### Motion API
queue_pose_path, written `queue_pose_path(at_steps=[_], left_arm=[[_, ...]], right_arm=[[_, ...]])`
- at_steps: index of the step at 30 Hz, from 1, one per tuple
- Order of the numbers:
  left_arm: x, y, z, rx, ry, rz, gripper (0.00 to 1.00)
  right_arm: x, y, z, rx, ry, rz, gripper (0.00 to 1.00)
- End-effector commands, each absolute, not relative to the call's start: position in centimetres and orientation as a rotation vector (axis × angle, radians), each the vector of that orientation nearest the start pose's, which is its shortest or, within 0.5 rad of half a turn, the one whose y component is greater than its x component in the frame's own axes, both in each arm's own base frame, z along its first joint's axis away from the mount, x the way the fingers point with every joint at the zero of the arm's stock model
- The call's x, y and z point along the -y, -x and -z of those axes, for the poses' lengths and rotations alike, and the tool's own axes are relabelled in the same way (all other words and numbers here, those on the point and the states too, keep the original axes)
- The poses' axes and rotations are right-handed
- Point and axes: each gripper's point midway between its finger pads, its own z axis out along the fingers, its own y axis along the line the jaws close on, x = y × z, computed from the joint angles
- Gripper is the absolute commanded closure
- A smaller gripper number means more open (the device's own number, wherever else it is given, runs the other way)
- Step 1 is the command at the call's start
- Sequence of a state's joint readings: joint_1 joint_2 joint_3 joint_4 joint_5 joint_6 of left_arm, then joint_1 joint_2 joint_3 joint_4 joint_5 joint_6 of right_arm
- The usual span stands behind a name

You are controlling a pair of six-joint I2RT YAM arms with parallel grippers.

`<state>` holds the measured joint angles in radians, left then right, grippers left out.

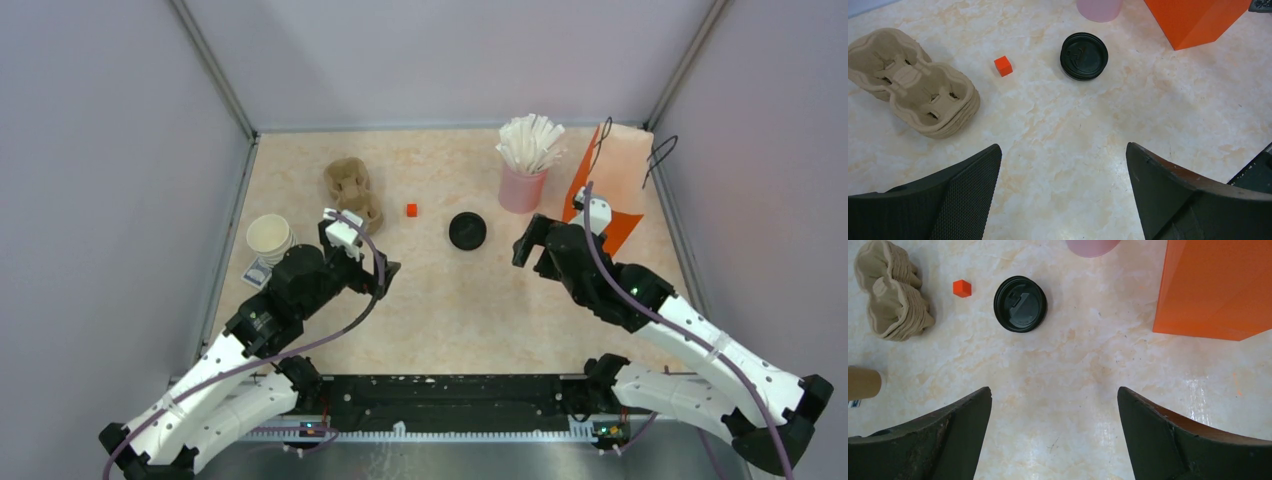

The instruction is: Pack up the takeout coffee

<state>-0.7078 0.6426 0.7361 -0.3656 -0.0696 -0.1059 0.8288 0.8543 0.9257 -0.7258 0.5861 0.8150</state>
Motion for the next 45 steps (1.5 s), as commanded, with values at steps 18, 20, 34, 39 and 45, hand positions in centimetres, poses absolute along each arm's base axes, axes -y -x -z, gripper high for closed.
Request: queue_pose_path(at_steps=[18,20,34,39,45], left_arm=[[17.6,-21.3,-26.0,-1.747,-0.493,0.537,0.01],[17.6,-21.2,-26.1,-1.745,-0.494,0.542,0.01],[18.2,-20.9,-26.0,-1.742,-0.517,0.578,0.01],[18.1,-20.9,-26.1,-1.740,-0.514,0.576,0.01],[17.9,-21.0,-25.9,-1.746,-0.505,0.562,0.01]], right_arm=[[-7.7,-26.8,-40.2,-1.776,-0.214,0.128,0.40],[-6.0,-27.4,-40.1,-1.796,-0.230,0.209,0.44],[3.6,-27.7,-37.1,-1.910,-0.414,0.414,0.53],[3.3,-28.7,-35.2,-1.960,-0.384,0.412,0.53],[0.1,-29.8,-34.7,-2.039,-0.280,0.224,0.58]])
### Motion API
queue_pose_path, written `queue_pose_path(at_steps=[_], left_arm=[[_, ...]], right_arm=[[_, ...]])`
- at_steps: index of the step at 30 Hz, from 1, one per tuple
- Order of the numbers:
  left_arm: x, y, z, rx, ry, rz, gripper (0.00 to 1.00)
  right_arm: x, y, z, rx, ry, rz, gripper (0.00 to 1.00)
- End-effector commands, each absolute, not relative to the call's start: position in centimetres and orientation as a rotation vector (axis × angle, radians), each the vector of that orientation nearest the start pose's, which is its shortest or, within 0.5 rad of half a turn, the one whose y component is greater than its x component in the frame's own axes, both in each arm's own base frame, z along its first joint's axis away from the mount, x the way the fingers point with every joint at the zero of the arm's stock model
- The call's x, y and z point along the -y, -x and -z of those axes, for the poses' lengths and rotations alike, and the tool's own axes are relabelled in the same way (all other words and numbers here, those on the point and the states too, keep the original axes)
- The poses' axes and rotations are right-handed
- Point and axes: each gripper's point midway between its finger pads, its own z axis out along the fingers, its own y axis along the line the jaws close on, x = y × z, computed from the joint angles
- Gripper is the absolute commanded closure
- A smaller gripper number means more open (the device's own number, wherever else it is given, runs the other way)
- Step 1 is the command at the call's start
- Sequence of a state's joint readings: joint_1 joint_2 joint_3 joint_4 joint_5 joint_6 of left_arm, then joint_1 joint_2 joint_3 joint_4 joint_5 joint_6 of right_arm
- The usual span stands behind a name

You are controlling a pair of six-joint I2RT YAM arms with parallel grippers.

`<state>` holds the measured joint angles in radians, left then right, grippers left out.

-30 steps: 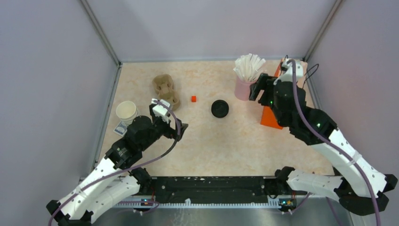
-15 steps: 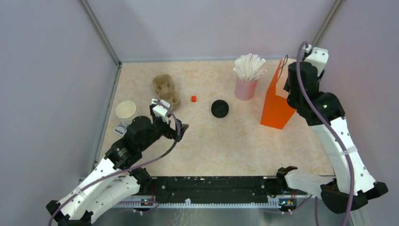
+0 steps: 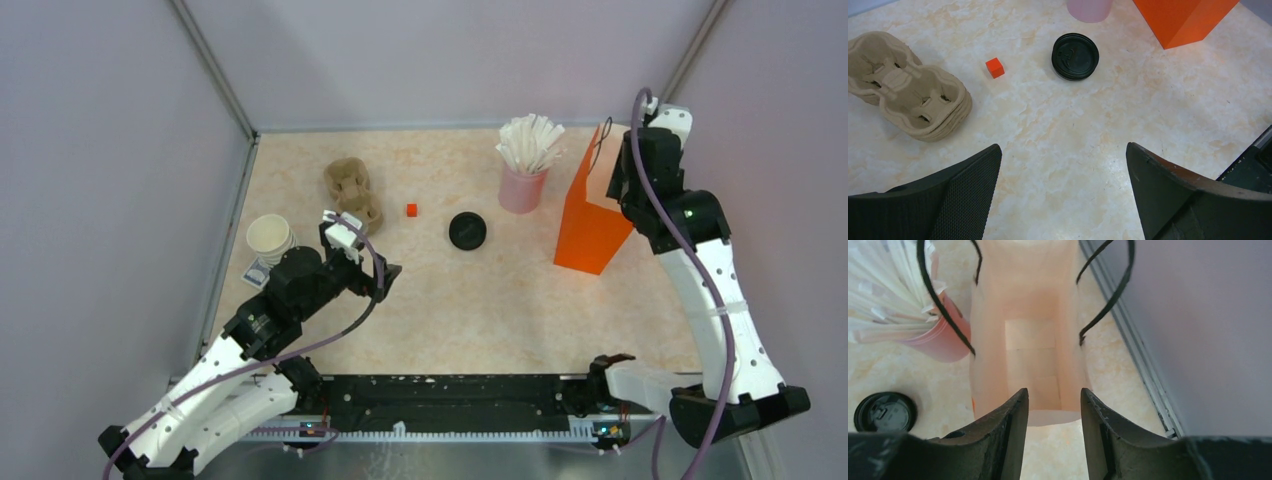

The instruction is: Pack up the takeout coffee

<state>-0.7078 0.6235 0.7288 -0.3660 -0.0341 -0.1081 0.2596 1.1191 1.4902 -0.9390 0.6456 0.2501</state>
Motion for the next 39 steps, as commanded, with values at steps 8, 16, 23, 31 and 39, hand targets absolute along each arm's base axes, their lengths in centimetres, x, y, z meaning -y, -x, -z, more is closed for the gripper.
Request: queue_pose_path(at_steps=[8,16,23,31,39], left_arm=[[14.8,-22.9,-26.3,-1.773,-0.324,0.394,0.01],[4.8,-26.0,-31.6,-1.828,0.124,-0.251,0.10],[3.0,-28.1,-29.2,-1.954,0.179,-0.427,0.24],[0.1,-30.7,-26.7,-2.074,0.257,-0.436,0.29],[-2.0,-31.0,-23.8,-2.107,0.309,-0.420,0.37]], right_arm=[[-10.5,-30.8,-38.0,-1.970,-0.046,-0.207,0.59],[-22.6,-29.5,-37.7,-1.872,0.228,-0.578,0.59],[-25.4,-28.5,-34.4,-1.889,0.306,-0.708,0.60],[-25.5,-27.0,-32.6,-1.917,0.382,-0.737,0.59],[-25.4,-26.2,-32.4,-1.910,0.421,-0.750,0.59]])
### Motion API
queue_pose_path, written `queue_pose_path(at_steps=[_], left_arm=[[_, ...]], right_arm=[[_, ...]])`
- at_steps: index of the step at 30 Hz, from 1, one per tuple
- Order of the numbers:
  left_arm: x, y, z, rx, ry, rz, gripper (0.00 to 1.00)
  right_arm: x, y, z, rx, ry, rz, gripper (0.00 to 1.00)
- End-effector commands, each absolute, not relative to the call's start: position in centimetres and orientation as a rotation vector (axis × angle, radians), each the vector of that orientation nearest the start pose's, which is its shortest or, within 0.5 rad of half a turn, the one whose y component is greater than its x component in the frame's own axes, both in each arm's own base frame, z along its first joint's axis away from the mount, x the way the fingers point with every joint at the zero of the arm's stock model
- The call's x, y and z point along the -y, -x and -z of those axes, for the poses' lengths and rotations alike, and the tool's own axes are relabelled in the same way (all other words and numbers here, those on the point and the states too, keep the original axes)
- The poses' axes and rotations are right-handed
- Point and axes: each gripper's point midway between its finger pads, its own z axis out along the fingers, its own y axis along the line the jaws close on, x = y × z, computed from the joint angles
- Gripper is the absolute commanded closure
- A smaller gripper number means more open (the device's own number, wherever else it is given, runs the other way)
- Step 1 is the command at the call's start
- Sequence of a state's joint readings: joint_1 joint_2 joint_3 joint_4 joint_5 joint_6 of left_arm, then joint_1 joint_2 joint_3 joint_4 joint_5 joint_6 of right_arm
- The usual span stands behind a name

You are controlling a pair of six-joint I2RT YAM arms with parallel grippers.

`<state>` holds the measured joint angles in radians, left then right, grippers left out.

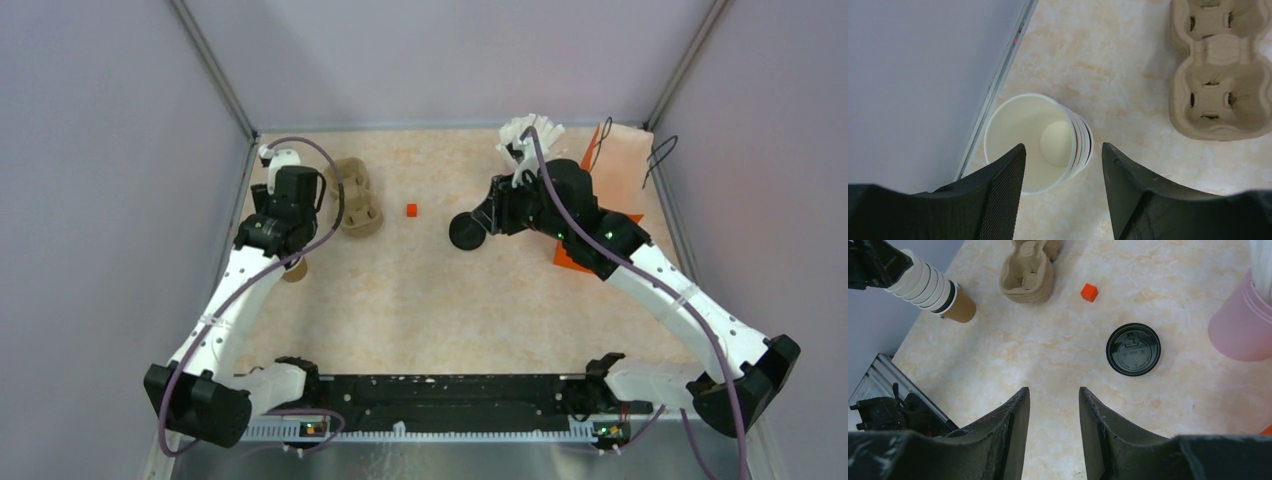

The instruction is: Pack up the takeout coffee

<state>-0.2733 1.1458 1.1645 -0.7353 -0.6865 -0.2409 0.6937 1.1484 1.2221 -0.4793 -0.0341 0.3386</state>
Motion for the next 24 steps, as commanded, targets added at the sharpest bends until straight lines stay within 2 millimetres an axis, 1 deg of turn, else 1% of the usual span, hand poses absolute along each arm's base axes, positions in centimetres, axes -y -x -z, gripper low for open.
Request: queue_pose_path(at_steps=[1,3,5,6,7,13,16,19,21,23,24], left_arm=[[-2.0,-30.9,-23.3,-2.114,0.313,-0.417,0.37],[-2.3,-30.8,-22.5,-2.134,0.316,-0.428,0.40],[-2.5,-30.7,-22.1,-2.142,0.328,-0.441,0.42],[-2.4,-30.7,-22.0,-2.142,0.326,-0.430,0.45],[-2.3,-30.8,-21.9,-2.137,0.323,-0.419,0.46],[-2.3,-31.4,-21.1,-2.150,0.309,-0.405,0.54],[-2.4,-31.5,-21.2,-2.152,0.303,-0.413,0.61],[-2.1,-31.6,-21.5,-2.133,0.286,-0.391,0.71],[-2.1,-31.7,-21.6,-2.121,0.262,-0.387,0.76],[-2.1,-31.7,-21.6,-2.120,0.252,-0.389,0.77],[-2.2,-31.7,-21.5,-2.124,0.252,-0.394,0.73]], right_arm=[[-25.4,-26.1,-32.4,-1.908,0.425,-0.751,0.59],[-25.4,-26.1,-32.7,-1.896,0.431,-0.752,0.59],[-25.3,-26.1,-32.9,-1.891,0.438,-0.746,0.59],[-25.3,-26.1,-33.0,-1.891,0.438,-0.743,0.59],[-25.2,-26.1,-33.0,-1.890,0.439,-0.741,0.59],[-24.9,-26.0,-32.5,-1.903,0.440,-0.726,0.59],[-24.7,-26.0,-32.3,-1.905,0.434,-0.715,0.59],[-24.4,-26.2,-32.1,-1.910,0.427,-0.694,0.59],[-24.2,-26.2,-32.0,-1.916,0.422,-0.680,0.59],[-24.1,-26.2,-32.0,-1.917,0.422,-0.678,0.58],[-24.1,-26.1,-32.0,-1.919,0.422,-0.679,0.58]])
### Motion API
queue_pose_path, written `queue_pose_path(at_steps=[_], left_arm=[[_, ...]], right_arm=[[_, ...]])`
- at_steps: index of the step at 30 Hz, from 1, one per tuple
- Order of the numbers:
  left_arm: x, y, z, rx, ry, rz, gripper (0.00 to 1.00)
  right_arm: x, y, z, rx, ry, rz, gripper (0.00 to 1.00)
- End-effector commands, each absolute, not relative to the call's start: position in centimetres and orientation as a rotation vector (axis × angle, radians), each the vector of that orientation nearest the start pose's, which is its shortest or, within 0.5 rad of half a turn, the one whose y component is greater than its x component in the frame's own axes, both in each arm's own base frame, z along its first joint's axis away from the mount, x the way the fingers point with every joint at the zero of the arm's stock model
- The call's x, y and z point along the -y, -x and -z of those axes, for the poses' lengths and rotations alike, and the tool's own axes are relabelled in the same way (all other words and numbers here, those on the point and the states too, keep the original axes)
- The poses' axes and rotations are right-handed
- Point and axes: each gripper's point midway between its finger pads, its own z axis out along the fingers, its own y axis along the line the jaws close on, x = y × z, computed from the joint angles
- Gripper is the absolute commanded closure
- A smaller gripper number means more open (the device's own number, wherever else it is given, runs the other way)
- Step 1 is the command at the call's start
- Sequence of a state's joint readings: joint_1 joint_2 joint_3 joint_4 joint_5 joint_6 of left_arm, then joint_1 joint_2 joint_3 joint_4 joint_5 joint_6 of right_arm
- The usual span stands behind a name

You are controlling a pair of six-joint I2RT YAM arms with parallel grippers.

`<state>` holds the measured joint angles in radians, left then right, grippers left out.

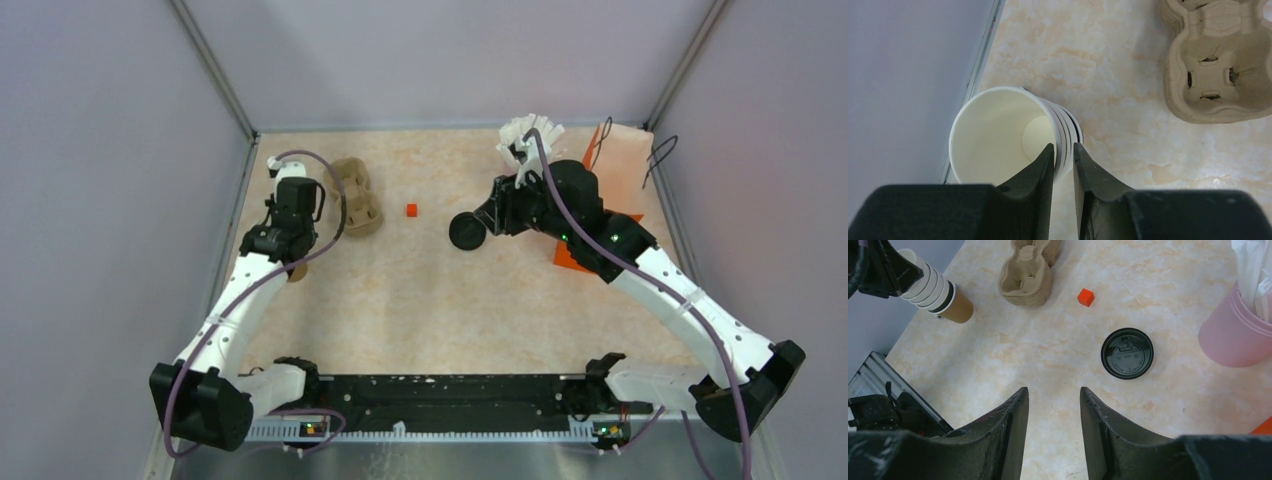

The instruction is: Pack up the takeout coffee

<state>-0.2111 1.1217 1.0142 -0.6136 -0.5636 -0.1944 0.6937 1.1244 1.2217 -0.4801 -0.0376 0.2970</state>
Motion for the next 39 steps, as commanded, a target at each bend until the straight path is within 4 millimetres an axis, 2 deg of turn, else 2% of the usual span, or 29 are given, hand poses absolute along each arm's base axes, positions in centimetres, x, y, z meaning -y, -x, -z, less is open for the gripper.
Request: queue_pose_path(at_steps=[1,4,8,13,17,19,21,27,36,39], left_arm=[[-2.4,-31.6,-21.6,-2.122,0.265,-0.409,0.65],[-3.0,-31.5,-22.0,-2.107,0.296,-0.440,0.62],[-3.4,-31.8,-22.2,-2.099,0.317,-0.419,0.66],[-3.8,-31.8,-21.4,-2.124,0.328,-0.405,0.71],[-3.6,-31.9,-21.8,-2.114,0.305,-0.375,0.78],[-3.2,-32.1,-22.1,-2.114,0.263,-0.355,0.86],[-2.8,-32.3,-22.5,-2.117,0.232,-0.337,0.99],[-2.8,-32.4,-23.8,-2.128,0.218,-0.343,1.00],[-3.8,-32.1,-26.3,-2.098,0.241,-0.409,1.00],[-3.4,-32.0,-27.2,-2.084,0.229,-0.371,1.00]], right_arm=[[-24.1,-26.1,-32.0,-1.918,0.422,-0.679,0.57],[-24.0,-26.0,-32.2,-1.916,0.419,-0.682,0.56],[-24.1,-25.9,-32.0,-1.921,0.424,-0.687,0.56],[-24.1,-25.8,-31.7,-1.933,0.436,-0.683,0.56],[-24.0,-25.8,-31.6,-1.933,0.433,-0.679,0.56],[-24.0,-25.8,-31.4,-1.935,0.433,-0.676,0.56],[-24.0,-25.8,-31.2,-1.939,0.431,-0.680,0.56],[-24.2,-25.8,-31.2,-1.939,0.428,-0.689,0.55],[-24.1,-25.8,-31.0,-1.945,0.430,-0.687,0.55],[-24.1,-25.8,-31.2,-1.942,0.428,-0.687,0.55]])
